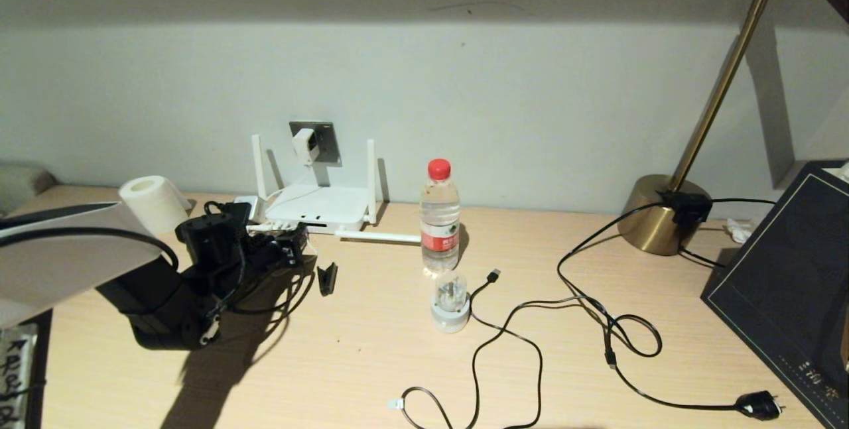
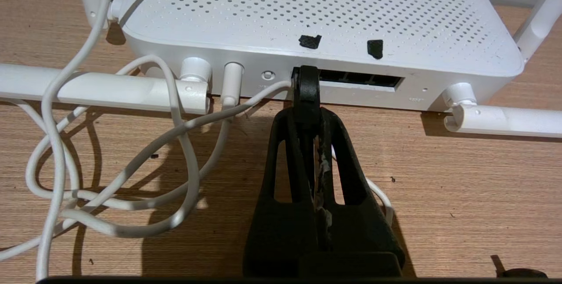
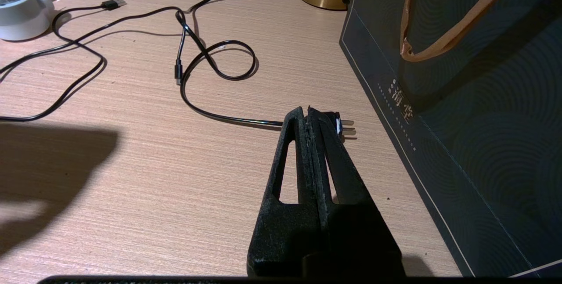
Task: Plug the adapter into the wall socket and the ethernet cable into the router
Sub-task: Plug cable into router interface
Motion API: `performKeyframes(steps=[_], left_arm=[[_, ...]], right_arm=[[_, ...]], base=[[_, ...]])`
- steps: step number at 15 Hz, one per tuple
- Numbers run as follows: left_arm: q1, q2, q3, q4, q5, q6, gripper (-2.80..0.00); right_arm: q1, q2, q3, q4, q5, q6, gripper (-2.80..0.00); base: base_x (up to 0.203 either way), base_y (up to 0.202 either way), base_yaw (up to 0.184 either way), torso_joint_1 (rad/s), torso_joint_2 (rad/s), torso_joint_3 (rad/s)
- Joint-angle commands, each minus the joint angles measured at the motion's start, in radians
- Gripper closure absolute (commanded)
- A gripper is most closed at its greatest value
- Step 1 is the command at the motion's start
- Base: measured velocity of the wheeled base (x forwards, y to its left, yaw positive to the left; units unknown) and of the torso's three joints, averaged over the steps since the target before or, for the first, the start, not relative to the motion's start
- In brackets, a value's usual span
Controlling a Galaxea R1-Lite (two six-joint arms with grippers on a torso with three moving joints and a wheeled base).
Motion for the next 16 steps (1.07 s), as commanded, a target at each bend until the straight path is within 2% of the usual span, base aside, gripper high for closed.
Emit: performKeyframes(steps=[1,16], left_arm=[[0.000,0.010,-0.005,-0.011,-0.001,-0.001,0.00],[-0.003,0.047,-0.041,-0.010,-0.001,-0.001,0.00]], right_arm=[[0.000,0.001,0.001,0.001,0.001,-0.001,0.00],[0.000,0.001,0.001,0.001,0.001,-0.001,0.00]], base=[[0.000,0.000,0.000,0.000,0.00,0.000],[0.000,0.000,0.000,0.000,0.00,0.000]])
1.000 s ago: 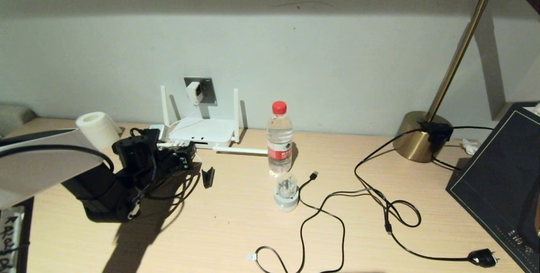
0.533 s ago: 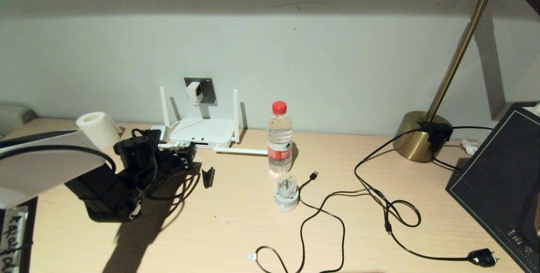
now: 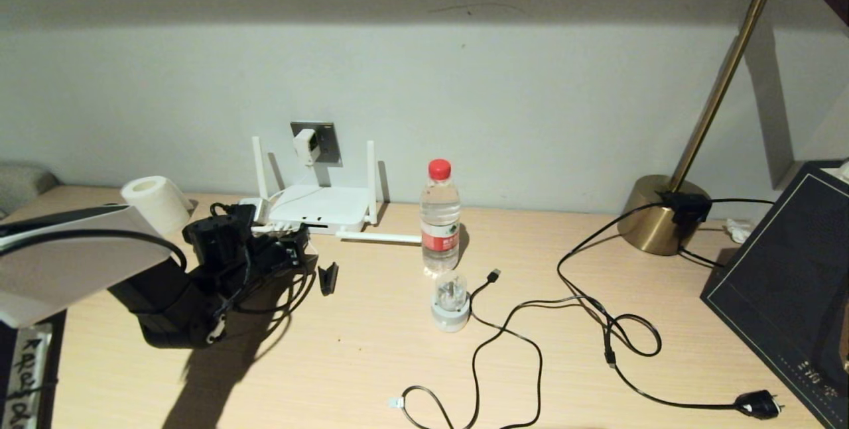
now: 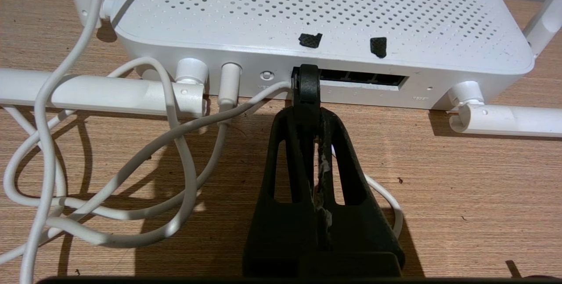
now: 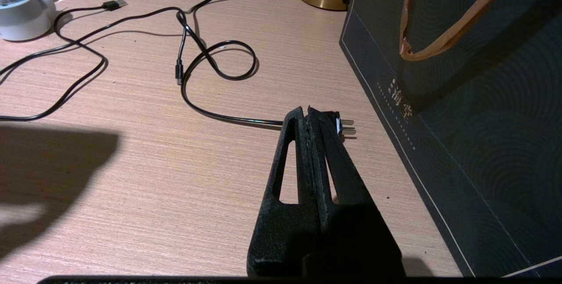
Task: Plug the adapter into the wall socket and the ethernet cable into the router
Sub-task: Plug cable into router interface
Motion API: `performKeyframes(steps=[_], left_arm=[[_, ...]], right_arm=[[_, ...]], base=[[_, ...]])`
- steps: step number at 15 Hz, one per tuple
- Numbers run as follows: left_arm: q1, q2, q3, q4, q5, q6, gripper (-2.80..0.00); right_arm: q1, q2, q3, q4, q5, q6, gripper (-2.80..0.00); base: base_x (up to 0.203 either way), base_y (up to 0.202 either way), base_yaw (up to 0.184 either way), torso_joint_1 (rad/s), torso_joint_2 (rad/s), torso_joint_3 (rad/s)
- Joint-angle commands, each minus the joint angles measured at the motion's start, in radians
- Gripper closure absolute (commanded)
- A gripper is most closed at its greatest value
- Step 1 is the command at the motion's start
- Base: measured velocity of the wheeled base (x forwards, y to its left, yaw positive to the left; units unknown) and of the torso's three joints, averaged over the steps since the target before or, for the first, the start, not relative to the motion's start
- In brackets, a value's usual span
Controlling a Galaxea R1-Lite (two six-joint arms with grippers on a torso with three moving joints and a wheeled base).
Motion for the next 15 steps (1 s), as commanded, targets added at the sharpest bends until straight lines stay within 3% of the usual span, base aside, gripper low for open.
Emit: performKeyframes(steps=[1,15], left_arm=[[-0.001,0.006,-0.004,-0.009,0.000,-0.001,0.00],[0.000,0.016,-0.017,-0.011,0.000,-0.001,0.00]], right_arm=[[0.000,0.001,0.000,0.001,0.000,-0.002,0.00],[0.000,0.001,0.000,0.001,0.000,-0.001,0.00]], base=[[0.000,0.000,0.000,0.000,0.00,0.000],[0.000,0.000,0.000,0.000,0.00,0.000]])
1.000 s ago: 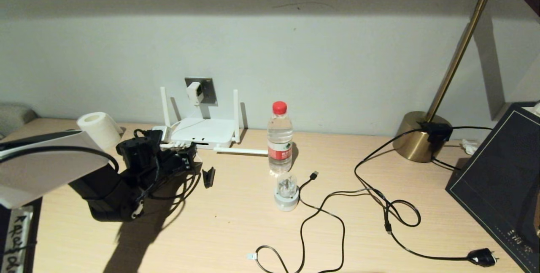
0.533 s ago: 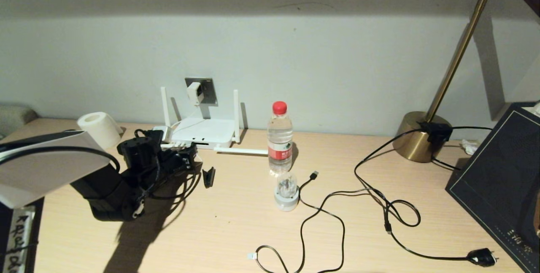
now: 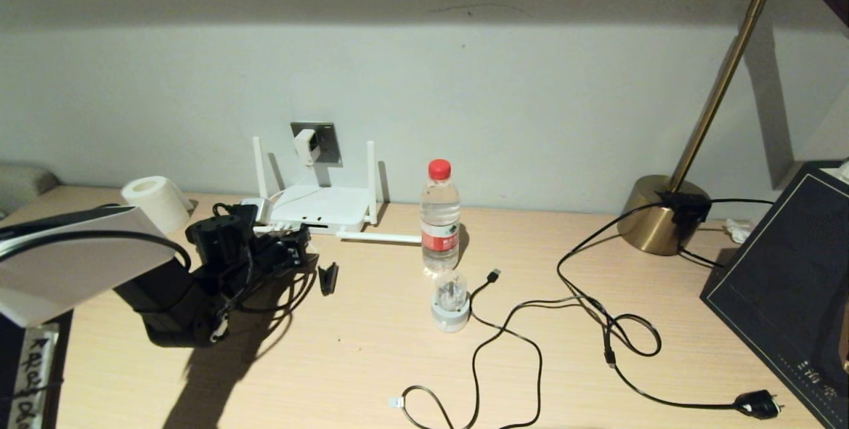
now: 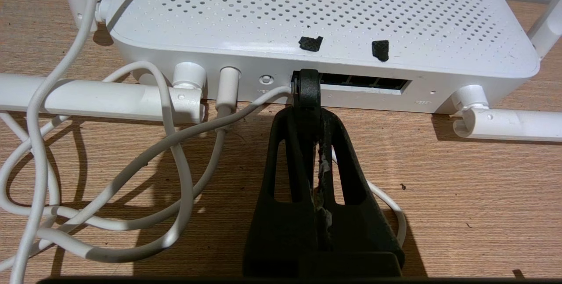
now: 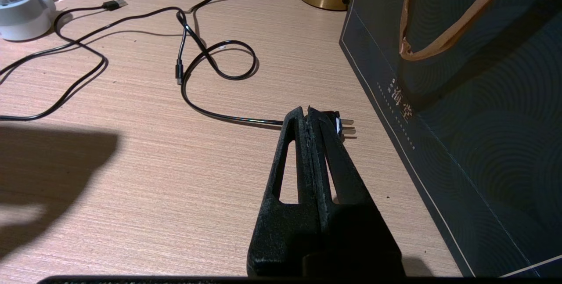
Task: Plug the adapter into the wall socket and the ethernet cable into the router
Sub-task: Plug cable into router interface
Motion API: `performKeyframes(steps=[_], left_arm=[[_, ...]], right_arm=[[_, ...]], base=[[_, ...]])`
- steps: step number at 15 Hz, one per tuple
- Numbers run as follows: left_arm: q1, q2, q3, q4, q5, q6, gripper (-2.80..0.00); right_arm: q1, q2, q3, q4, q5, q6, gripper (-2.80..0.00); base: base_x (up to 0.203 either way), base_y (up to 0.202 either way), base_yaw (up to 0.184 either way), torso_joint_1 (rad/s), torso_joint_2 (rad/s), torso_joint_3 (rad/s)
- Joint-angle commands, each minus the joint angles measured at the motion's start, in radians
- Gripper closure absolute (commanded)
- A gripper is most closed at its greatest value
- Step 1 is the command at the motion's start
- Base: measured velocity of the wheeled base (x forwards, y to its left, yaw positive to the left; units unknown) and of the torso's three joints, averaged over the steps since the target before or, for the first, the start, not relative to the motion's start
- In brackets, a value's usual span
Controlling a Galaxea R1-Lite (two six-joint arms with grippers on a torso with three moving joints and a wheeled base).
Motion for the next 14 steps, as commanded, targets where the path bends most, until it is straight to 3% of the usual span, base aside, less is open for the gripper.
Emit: performKeyframes(steps=[1,7,8,14], left_arm=[[0.000,0.000,0.000,-0.006,0.000,-0.001,0.00],[-0.003,0.000,0.001,-0.007,0.000,-0.001,0.00],[-0.003,0.001,0.001,-0.009,0.002,-0.002,-2.80],[-0.006,-0.014,0.036,-0.025,0.002,-0.047,-2.80]], right_arm=[[0.000,0.001,-0.001,0.000,0.000,-0.001,0.00],[0.000,0.001,0.000,0.000,0.000,-0.001,0.00],[0.000,0.001,0.000,0.000,0.000,-0.001,0.00],[0.000,0.001,-0.001,0.000,0.000,-0.001,0.00]], base=[[0.000,0.000,0.000,0.000,0.00,0.000],[0.000,0.000,0.000,0.000,0.00,0.000],[0.000,0.000,0.000,0.000,0.00,0.000],[0.000,0.000,0.000,0.000,0.00,0.000]])
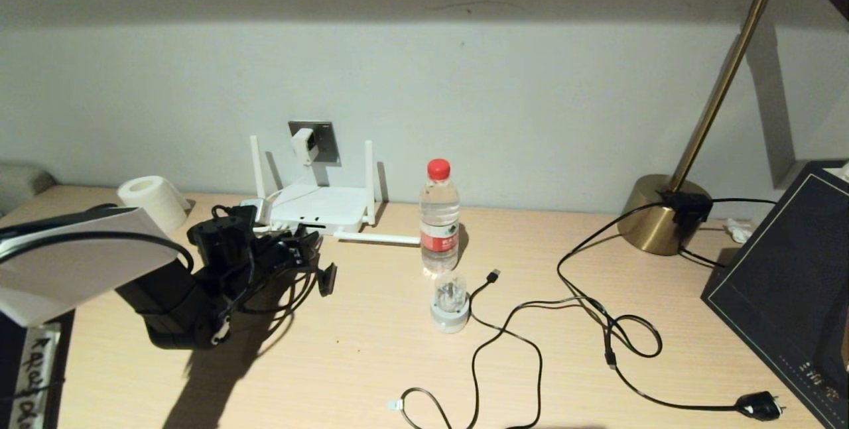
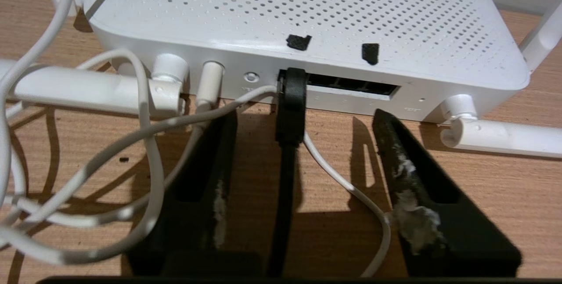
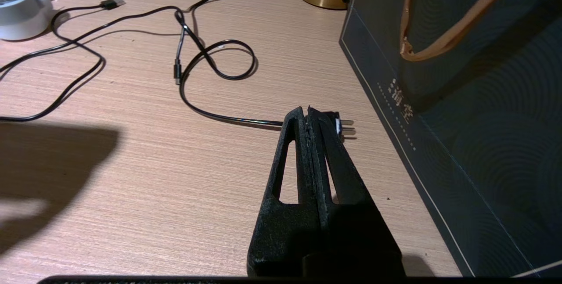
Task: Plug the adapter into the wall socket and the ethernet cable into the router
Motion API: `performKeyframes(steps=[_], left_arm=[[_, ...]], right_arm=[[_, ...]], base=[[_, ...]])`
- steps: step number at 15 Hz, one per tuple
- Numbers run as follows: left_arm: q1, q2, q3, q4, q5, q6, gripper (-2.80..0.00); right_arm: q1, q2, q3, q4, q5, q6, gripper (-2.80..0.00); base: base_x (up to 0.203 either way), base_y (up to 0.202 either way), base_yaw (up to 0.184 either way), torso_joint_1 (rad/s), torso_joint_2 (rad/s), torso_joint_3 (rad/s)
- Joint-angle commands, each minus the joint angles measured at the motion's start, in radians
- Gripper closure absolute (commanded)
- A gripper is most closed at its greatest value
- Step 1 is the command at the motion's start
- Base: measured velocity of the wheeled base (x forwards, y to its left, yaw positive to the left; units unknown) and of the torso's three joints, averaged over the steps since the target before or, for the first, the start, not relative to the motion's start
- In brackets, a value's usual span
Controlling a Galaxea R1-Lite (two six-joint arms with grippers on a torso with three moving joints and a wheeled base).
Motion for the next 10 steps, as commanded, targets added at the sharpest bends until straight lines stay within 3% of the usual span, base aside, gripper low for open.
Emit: performKeyframes(steps=[1,4,10], left_arm=[[0.001,-0.010,0.032,-0.024,0.000,-0.001,-2.80],[0.001,-0.042,0.106,-0.098,0.001,0.000,-2.80],[-0.014,-0.170,0.237,-0.118,-0.005,-0.004,-2.80]], right_arm=[[0.000,0.001,0.000,0.000,0.000,-0.002,0.00],[0.000,0.001,0.001,0.000,0.000,-0.001,0.00],[0.000,0.001,0.001,0.000,0.000,-0.001,0.00]], base=[[0.000,0.000,0.000,0.000,0.00,0.000],[0.000,0.000,0.000,0.000,0.00,0.000],[0.000,0.000,0.000,0.000,0.00,0.000]])
